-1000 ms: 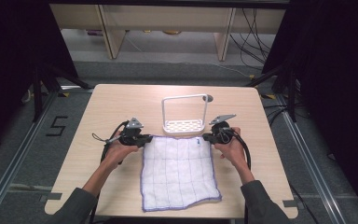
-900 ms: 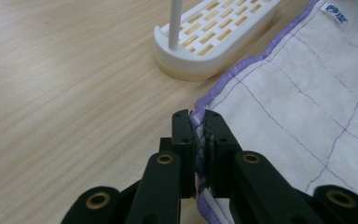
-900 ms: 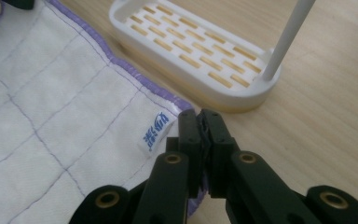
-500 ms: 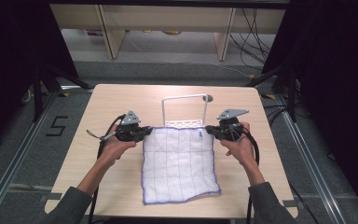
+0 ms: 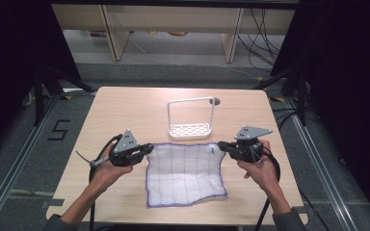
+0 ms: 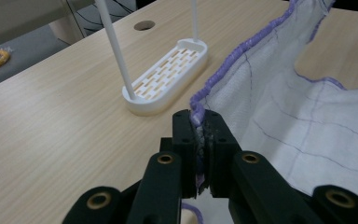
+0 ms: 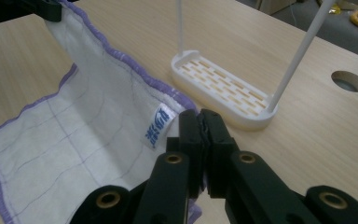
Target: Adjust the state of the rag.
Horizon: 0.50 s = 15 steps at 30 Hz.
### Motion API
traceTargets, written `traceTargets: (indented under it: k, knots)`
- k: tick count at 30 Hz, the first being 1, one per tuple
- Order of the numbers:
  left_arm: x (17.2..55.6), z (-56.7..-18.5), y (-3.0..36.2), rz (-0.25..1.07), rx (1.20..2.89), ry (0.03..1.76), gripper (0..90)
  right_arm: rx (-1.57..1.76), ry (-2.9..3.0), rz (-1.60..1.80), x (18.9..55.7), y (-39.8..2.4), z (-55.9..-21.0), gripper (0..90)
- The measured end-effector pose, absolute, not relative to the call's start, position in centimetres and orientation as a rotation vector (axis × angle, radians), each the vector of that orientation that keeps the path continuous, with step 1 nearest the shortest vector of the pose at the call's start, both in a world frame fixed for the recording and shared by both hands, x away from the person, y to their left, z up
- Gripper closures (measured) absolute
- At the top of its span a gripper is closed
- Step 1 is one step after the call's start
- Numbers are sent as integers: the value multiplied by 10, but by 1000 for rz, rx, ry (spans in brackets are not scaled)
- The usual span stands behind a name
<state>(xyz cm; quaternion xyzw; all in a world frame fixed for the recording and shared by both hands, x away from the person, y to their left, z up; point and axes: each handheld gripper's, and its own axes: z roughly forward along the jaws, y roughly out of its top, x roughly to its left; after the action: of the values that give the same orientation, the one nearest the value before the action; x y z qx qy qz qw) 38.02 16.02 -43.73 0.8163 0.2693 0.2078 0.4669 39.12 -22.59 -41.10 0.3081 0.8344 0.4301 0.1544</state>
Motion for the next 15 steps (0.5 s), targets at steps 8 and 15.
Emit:
traceTargets:
  k: [8,15]
  knots:
    - [346,-454,158,545,2038,612,840,840,2417,1208,371,-222,-421,883]
    - [322,-469,154,503,2077,565,839,833,2455,1207,352,-232,-437,883]
